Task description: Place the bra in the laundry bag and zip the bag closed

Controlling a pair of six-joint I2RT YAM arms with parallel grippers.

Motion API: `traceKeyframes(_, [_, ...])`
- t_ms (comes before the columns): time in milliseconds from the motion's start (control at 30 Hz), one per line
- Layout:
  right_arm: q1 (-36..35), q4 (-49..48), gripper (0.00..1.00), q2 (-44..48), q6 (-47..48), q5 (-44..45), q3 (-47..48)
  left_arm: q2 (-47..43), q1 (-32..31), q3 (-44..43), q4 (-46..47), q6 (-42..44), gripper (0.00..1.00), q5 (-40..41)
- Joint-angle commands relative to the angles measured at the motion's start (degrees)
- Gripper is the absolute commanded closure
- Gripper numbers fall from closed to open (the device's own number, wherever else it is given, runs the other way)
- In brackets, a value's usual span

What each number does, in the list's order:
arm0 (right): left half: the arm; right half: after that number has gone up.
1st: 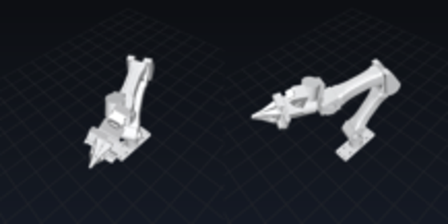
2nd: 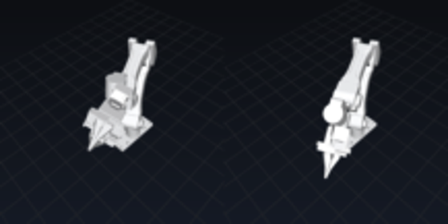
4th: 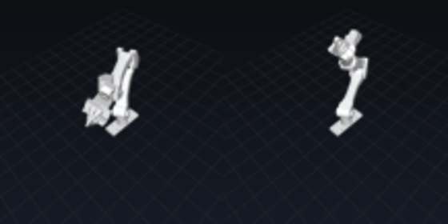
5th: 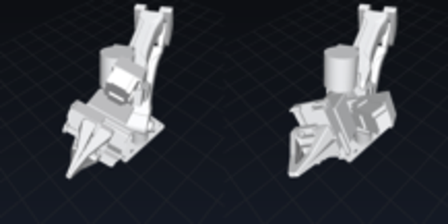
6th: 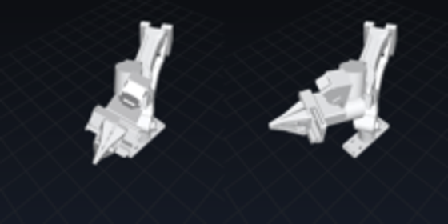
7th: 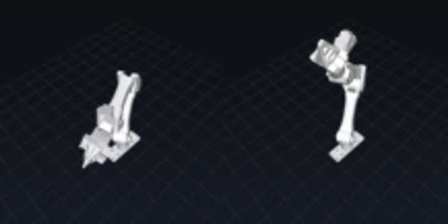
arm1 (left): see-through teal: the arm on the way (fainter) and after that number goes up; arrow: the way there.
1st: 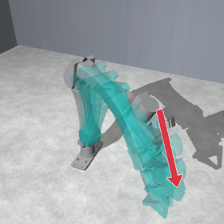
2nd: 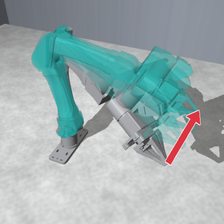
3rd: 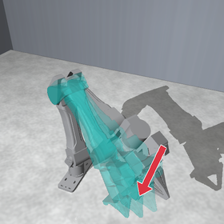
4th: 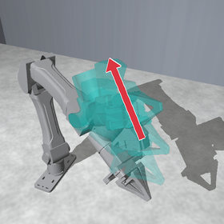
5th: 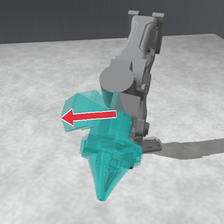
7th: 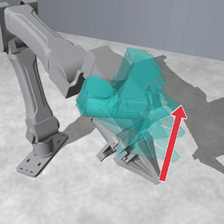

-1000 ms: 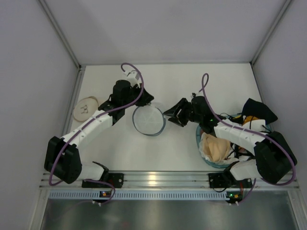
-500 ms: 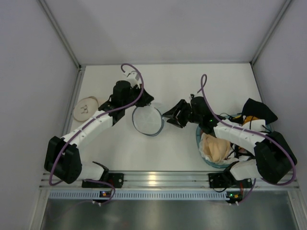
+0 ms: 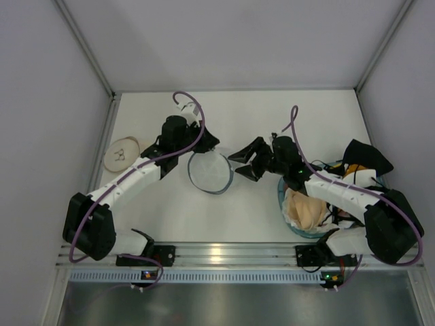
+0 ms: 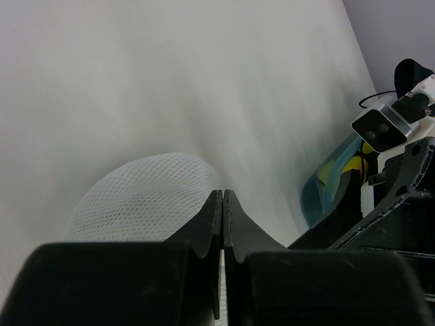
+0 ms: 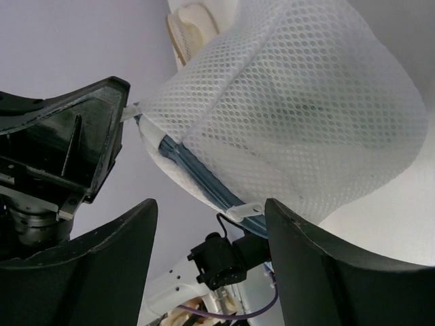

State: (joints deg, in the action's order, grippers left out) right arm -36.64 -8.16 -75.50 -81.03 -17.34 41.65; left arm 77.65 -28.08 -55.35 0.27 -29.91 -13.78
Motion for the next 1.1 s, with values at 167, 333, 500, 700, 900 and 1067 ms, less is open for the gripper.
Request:
traceKeyframes(167, [-0.9,-5.2,0.43,0.5,-1.6,1.9,-0.3,-1.7,-0.6,0.6,5.2,-0.2,1.00,0.6])
traceKeyframes(333, [-1.6,-4.3,0.52,0.1,0.2,2.6,0.4,-1.9,-0.7,0.8,5.2,-0.1,1.00,1.2])
traceKeyframes(500, [-1.9,-2.0,0.54,0.0,2.1,2.5,0.6,-2.1,-0.6,0.9,5.2,-0.1,1.00,1.8])
traceKeyframes(700, [-2.9,0.4,0.54,-0.3,5.9,4.2,2.1,-2.2,-0.7,1.2,5.2,-0.1,1.00,1.9])
traceKeyframes(900, [-3.4,1.0,0.63,-2.0,8.7,5.4,3.7,-2.2,-0.6,1.0,5.1,0.1,1.00,1.3])
traceKeyframes(1067, [-3.6,0.3,0.83,-2.5,9.8,6.8,3.9,-2.6,-0.7,1.3,5.2,0.0,1.00,1.1])
